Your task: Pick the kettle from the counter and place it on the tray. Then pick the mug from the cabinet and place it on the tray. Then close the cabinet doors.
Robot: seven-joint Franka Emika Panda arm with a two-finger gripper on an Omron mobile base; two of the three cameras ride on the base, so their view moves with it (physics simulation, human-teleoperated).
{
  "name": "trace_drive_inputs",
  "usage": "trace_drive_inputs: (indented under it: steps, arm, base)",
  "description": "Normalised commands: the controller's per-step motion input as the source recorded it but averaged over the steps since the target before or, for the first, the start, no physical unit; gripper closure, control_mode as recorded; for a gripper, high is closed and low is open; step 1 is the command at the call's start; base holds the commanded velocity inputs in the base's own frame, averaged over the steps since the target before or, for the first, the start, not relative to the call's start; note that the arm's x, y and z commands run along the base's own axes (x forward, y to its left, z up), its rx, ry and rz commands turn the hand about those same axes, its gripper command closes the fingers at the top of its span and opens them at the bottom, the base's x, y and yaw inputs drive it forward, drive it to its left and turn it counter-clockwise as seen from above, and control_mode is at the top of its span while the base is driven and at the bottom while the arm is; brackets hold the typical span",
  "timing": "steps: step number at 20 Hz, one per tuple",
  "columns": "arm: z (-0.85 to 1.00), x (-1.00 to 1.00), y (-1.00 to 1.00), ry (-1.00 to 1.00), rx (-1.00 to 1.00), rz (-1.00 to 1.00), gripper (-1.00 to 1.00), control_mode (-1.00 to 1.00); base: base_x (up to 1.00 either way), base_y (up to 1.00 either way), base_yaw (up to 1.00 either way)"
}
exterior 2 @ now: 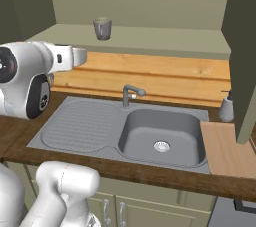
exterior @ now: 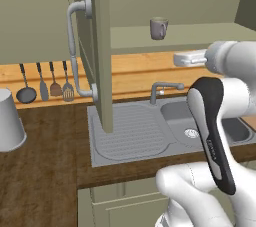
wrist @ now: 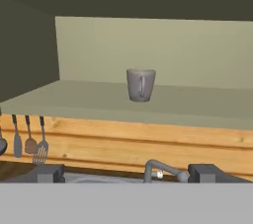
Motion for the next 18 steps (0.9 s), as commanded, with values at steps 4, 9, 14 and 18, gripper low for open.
trace_drive_inputs:
  steps: [4,9,14,18]
  arm:
    - [0.00,0.00,0.02,-0.01,0.00,0.00,-1.00,-1.00]
    - [0.11,0.04,0.04,0.00,0.00,-0.06,-1.00,-1.00]
    - [0.15,0.10,0.00,0.00,0.00,0.00,-1.00,-1.00]
    - [0.17,0.22,0.14,0.00,0.00,-0.01,-1.00,-1.00]
  base:
    - [0.00,0.00,0.00]
    - [0.00,0.00,0.00]
    - [0.00,0.00,0.00]
    - [0.00,0.00,0.00]
